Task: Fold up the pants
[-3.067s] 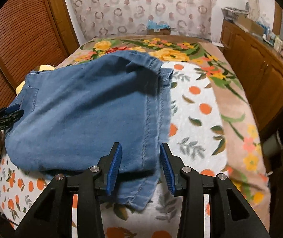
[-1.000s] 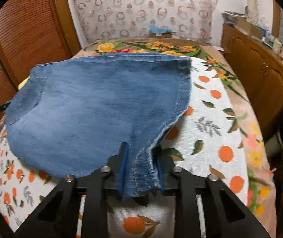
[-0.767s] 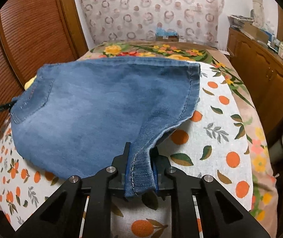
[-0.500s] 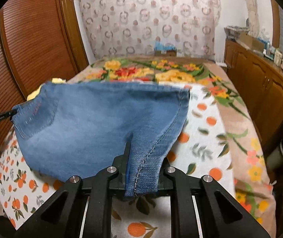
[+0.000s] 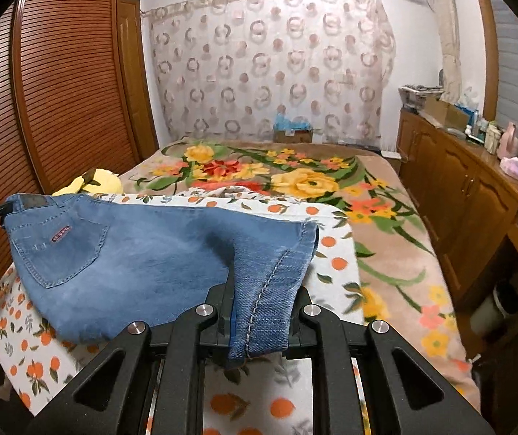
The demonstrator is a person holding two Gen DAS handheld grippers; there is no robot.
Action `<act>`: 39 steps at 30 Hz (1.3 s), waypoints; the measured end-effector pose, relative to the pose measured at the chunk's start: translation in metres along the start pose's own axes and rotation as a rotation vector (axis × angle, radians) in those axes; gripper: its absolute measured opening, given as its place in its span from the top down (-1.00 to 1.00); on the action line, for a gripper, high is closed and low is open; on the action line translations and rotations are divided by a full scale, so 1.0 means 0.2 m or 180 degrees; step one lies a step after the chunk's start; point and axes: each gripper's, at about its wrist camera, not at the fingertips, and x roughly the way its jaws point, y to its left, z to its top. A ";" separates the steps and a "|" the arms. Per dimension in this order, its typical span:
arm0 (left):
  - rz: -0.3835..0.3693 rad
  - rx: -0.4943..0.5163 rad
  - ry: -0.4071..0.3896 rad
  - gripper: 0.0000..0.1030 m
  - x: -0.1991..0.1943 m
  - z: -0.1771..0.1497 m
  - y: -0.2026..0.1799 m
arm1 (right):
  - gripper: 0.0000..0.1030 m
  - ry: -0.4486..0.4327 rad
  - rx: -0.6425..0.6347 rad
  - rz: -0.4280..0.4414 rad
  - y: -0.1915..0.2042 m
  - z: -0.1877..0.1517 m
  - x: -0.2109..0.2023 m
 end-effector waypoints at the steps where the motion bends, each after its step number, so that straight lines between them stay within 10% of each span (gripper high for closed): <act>1: -0.0015 0.0017 -0.0010 0.77 -0.02 -0.02 -0.01 | 0.69 -0.0004 -0.0002 -0.0013 0.00 -0.02 -0.01; 15: -0.0160 -0.0042 -0.0080 0.77 -0.36 -0.25 -0.04 | 0.69 -0.0018 0.0088 -0.0037 0.04 -0.23 -0.34; 29: -0.0032 -0.0064 0.0350 0.74 -0.27 -0.52 -0.05 | 0.58 0.0389 0.0492 0.0071 -0.01 -0.33 -0.21; 39: -0.0095 0.0047 0.0242 0.12 -0.32 -0.51 -0.10 | 0.44 0.0409 0.0555 0.0013 0.00 -0.30 -0.28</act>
